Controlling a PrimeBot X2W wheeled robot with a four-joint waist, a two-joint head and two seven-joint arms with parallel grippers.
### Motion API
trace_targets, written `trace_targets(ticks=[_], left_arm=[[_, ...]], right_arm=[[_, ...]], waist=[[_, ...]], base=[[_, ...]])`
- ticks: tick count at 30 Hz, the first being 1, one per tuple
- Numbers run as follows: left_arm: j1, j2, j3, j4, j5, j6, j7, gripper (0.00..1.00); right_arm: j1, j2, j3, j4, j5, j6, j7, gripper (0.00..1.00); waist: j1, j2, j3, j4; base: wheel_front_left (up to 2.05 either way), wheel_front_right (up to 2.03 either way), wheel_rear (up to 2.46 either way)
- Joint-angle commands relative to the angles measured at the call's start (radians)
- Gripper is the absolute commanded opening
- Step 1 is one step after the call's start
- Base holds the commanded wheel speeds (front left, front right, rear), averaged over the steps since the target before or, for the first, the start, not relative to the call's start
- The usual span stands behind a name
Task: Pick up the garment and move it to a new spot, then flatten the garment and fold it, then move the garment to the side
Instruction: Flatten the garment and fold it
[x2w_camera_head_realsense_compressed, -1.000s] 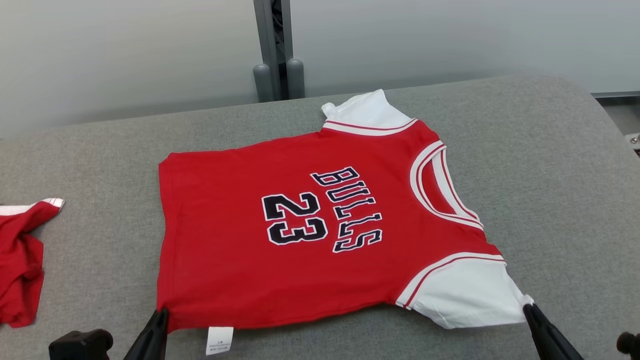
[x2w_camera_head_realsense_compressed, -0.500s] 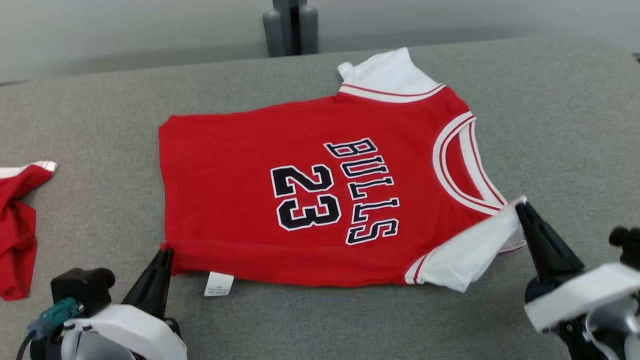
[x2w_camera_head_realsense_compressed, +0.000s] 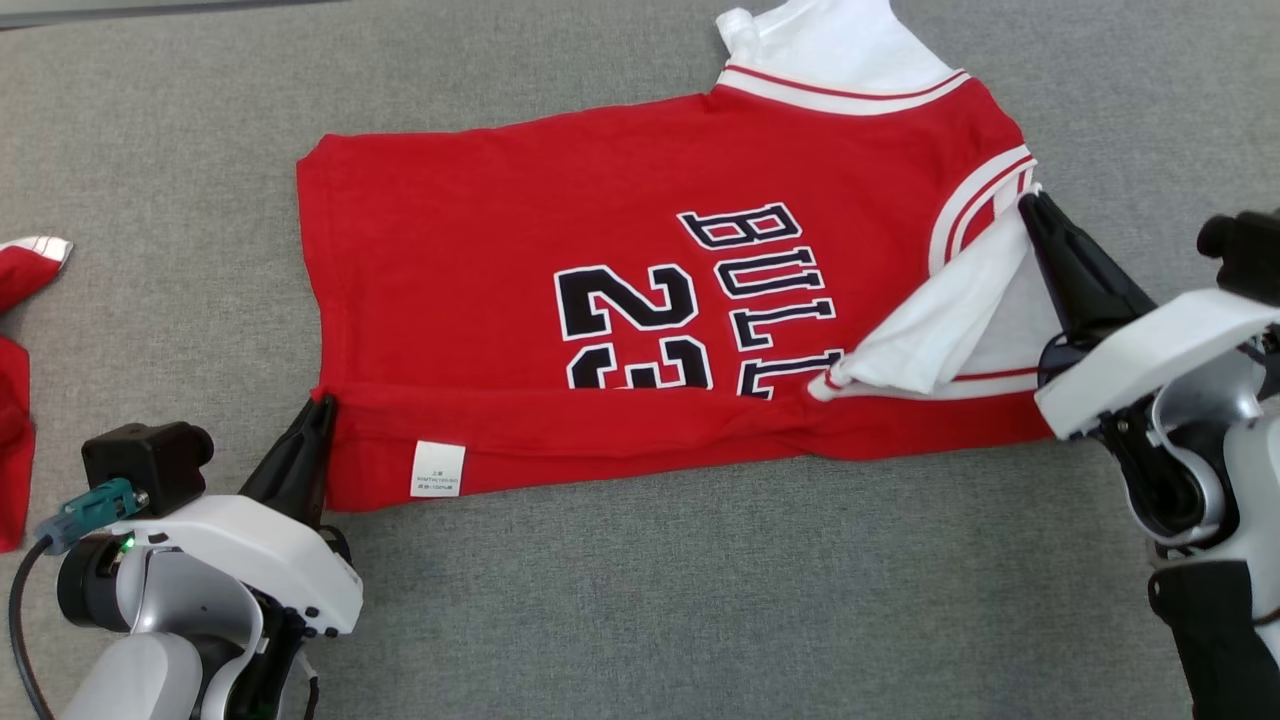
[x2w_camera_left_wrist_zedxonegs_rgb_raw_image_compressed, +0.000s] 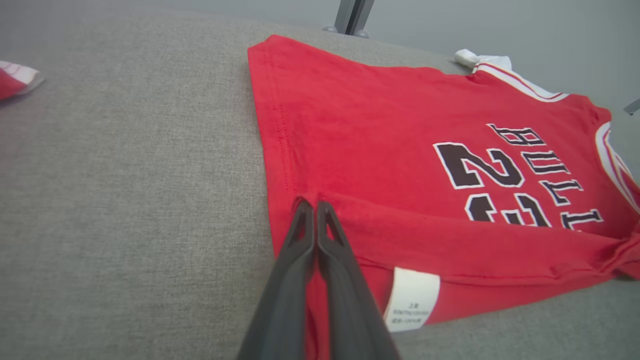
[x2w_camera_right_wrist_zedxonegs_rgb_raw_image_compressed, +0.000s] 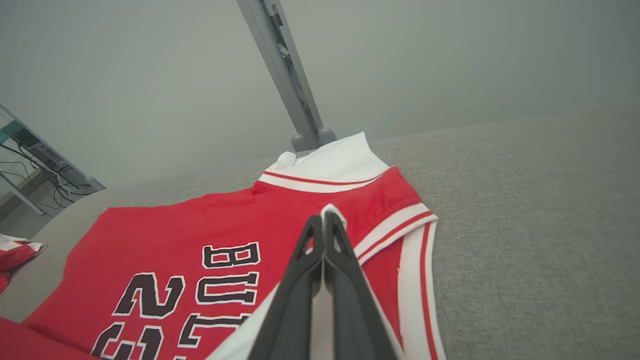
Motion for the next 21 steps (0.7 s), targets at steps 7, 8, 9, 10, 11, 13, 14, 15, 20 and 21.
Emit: trace_targets(ticks=[7, 8, 9, 10, 11, 13, 14, 15, 20, 21], left_arm=[[-0.054, -0.024, 0.003, 0.065, -0.033, -0.021, -0.011, 0.00], [-0.059, -0.028, 0.004, 0.075, -0.036, -0.024, -0.014, 0.00], [-0.064, -0.030, 0.004, 0.085, -0.037, -0.028, -0.016, 0.00], [-0.068, -0.034, 0.003, 0.092, -0.040, -0.029, -0.020, 0.00], [-0.072, -0.038, 0.006, 0.098, -0.044, -0.032, -0.026, 0.00], [-0.077, -0.046, 0.006, 0.113, -0.048, -0.041, -0.036, 0.00], [-0.083, -0.050, 0.007, 0.117, -0.051, -0.046, -0.046, 0.37], [-0.088, -0.053, 0.008, 0.121, -0.052, -0.051, -0.056, 0.96], [-0.086, -0.080, 0.017, 0.142, -0.054, -0.063, -0.119, 1.00], [-0.083, -0.083, 0.021, 0.143, -0.051, -0.062, -0.136, 1.00]], right_arm=[[-0.129, -0.023, 0.062, 0.165, 0.053, 0.000, -0.062, 0.00], [-0.144, -0.028, 0.073, 0.188, 0.060, 0.000, -0.071, 0.00], [-0.159, -0.026, 0.085, 0.206, 0.073, 0.000, -0.078, 0.00], [-0.172, -0.027, 0.094, 0.228, 0.082, 0.000, -0.087, 0.00], [-0.185, -0.032, 0.103, 0.249, 0.090, 0.000, -0.095, 0.00], [-0.208, -0.029, 0.119, 0.284, 0.121, 0.000, -0.115, 0.00], [-0.216, -0.029, 0.125, 0.301, 0.135, 0.000, -0.123, 0.00], [-0.224, -0.033, 0.134, 0.321, 0.144, 0.000, -0.129, 0.11], [-0.242, -0.039, 0.170, 0.374, 0.200, 0.000, -0.184, 1.00], [-0.239, -0.041, 0.178, 0.378, 0.207, 0.000, -0.198, 1.00]], waist=[[0.0000, 0.0000, 0.022, 0.012], [0.0000, 0.0000, 0.023, 0.013], [0.0000, 0.0000, 0.024, 0.015], [0.0000, 0.0000, 0.024, 0.017], [0.0000, 0.0000, 0.024, 0.018], [0.0000, 0.0000, 0.023, 0.021], [0.0000, 0.0000, 0.022, 0.023], [0.0000, 0.0000, 0.021, 0.024], [0.0000, 0.0000, 0.005, 0.027], [0.0000, 0.0000, 0.000, 0.026]], base=[[0.00, 0.00, 0.00], [0.00, 0.00, 0.00], [0.00, 0.00, 0.00], [0.00, 0.00, 0.00], [0.00, 0.00, 0.00], [0.00, 0.00, 0.00], [0.00, 0.00, 0.00], [0.00, 0.00, 0.00], [0.00, 0.00, 0.00], [0.00, 0.00, 0.00]])
